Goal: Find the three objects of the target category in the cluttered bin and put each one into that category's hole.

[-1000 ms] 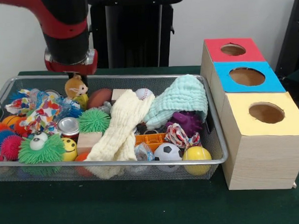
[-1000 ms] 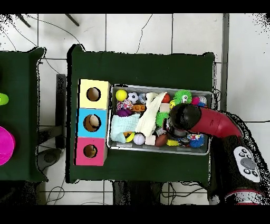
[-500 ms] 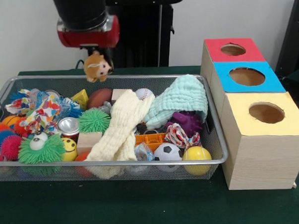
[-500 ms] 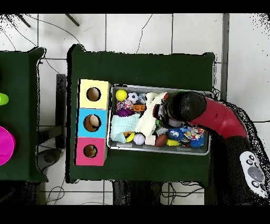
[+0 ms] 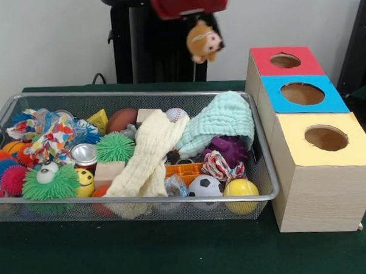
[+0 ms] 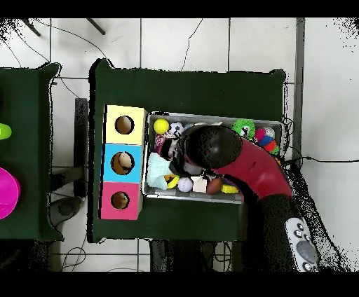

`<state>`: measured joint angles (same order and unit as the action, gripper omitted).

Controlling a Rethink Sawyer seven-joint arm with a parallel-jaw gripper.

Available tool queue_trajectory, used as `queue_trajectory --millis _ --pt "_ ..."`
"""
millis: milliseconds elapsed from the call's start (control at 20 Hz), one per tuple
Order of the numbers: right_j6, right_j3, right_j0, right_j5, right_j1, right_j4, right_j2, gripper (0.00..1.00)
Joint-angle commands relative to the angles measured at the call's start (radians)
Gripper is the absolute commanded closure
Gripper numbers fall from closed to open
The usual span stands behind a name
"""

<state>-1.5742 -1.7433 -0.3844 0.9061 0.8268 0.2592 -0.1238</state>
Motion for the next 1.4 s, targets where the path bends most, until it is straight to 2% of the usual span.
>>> queue_trajectory --millis 50,350,650,750,1050,1400 --pt "-0.315 -0.305 0.095 -0.155 0.062 0.225 -0.054 1.0" --pt "-0.307 -0.41 0.176 -0.258 0.058 0.455 -0.069 1.0" --pt "-0.246 -0.466 0.201 -0.397 0.003 0.521 -0.063 1.0" --pt "-0.236 -0.464 0.202 -0.418 -0.022 0.514 -0.056 1.0" --pt "-0.255 -0.397 0.237 -0.346 -0.098 0.367 0.051 1.0" --pt "-0.268 -0.37 0.253 -0.283 -0.13 0.328 0.084 1.0"
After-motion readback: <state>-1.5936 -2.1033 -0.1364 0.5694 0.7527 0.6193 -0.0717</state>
